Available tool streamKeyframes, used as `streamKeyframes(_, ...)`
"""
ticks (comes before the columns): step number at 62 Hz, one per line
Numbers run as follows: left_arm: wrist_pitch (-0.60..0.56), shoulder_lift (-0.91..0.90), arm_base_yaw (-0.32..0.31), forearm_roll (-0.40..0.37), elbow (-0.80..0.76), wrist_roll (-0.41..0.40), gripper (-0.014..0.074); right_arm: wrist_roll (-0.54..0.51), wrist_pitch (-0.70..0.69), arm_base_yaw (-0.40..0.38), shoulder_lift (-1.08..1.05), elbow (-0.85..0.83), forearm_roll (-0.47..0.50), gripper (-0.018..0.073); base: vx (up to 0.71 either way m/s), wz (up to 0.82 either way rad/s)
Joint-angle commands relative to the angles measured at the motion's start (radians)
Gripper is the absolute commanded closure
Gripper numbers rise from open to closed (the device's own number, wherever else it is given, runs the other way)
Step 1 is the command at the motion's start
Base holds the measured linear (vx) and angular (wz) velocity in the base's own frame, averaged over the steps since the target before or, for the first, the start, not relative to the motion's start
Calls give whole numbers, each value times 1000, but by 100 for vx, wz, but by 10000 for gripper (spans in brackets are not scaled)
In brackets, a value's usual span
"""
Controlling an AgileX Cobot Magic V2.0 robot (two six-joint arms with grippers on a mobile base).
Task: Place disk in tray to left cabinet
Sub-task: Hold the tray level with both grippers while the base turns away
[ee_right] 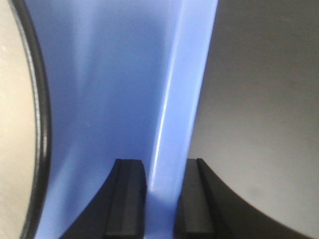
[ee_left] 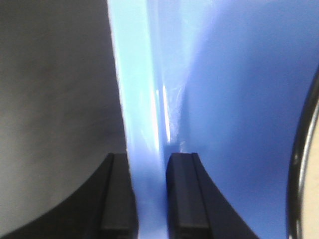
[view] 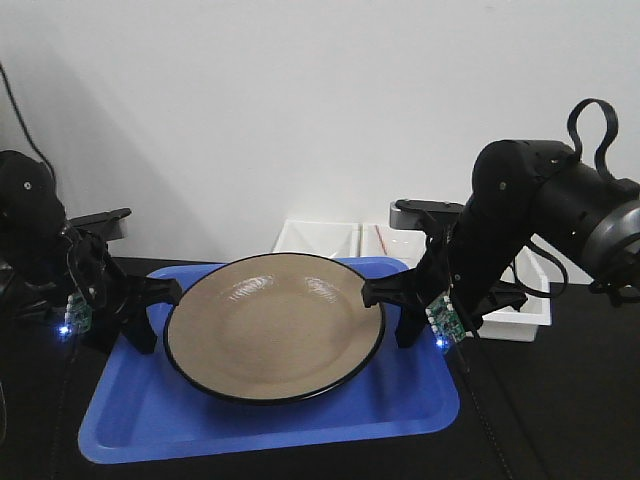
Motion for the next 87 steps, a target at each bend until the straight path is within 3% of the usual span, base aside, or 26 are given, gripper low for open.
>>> streamKeyframes(1,-5,-61,-23,-78,-37,1,597,-7,-8,11,-70,-38,69,561,-5,41)
streamKeyframes(87,-5,-61,-23,-77,-37,1,597,-7,-7,11,-70,-38,69,561,-10,58)
